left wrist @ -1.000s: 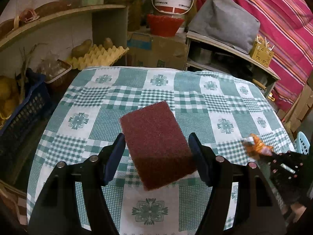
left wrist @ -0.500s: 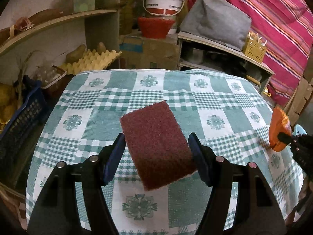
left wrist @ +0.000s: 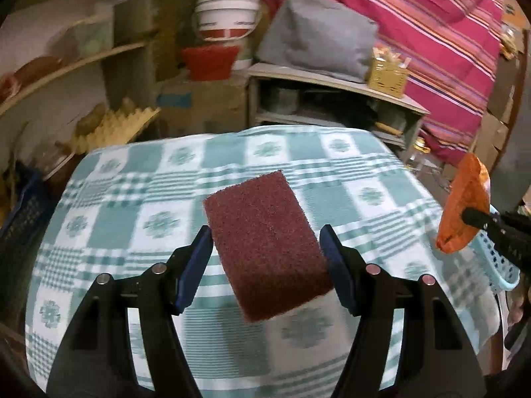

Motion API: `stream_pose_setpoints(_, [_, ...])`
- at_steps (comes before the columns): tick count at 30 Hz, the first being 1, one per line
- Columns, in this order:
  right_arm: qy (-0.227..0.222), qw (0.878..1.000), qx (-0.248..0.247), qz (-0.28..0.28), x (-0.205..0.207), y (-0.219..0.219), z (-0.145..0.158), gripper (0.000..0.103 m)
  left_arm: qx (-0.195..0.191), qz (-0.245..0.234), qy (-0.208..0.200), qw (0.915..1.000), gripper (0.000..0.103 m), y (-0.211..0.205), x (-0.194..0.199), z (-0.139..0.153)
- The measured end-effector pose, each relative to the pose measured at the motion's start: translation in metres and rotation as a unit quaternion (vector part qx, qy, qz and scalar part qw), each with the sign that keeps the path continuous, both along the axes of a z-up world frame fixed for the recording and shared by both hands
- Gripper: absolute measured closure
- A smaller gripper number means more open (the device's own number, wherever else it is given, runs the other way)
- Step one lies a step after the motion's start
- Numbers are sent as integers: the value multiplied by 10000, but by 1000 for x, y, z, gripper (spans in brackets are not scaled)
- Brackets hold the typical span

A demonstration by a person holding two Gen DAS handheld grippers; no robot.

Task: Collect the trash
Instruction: 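Carry the orange bag in the right tool and pad in the left tool to the basket, then open the right tool over the basket dropping the orange bag while the left tool drops the pad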

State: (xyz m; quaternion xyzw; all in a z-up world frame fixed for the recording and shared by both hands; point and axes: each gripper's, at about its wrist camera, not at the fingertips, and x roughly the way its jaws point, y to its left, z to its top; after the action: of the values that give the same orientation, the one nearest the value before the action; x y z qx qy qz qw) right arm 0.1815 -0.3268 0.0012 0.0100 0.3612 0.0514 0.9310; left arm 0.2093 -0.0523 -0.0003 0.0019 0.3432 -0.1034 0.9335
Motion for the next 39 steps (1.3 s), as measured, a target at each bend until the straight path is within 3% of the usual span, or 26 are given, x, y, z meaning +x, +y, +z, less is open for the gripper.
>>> stream_pose_setpoints(11, [-232,9948,50,-987,-56,-145,40,102,-21,-1152,-79,9933,38,-168,-15,18])
stream_pose_setpoints(17, [-118,9888,161,-1479,-79,-216,34,102,6,-1846,-1,9828,38,-267,-29,11])
stream_pose_setpoints(23, [-48,9840,344,-1748,-92,-257,20,102,249,-2350,-2,9717,38,-337,-45,-1])
stream_pose_setpoints(30, [-34,9821,372,-1845,-94,-275,11,102,287,-2481,101,9682,36,-370,-40,-12])
stream_pose_setpoints(34, [-77,9813,396,-1883,-93,-277,13,102,149,-2381,90,9711,16,-368,-35,-8])
stream_pose_setpoints(39, [-101,9813,323,-1895,-92,-272,13,101,92,-2100,-69,9776,9,-350,-36,5])
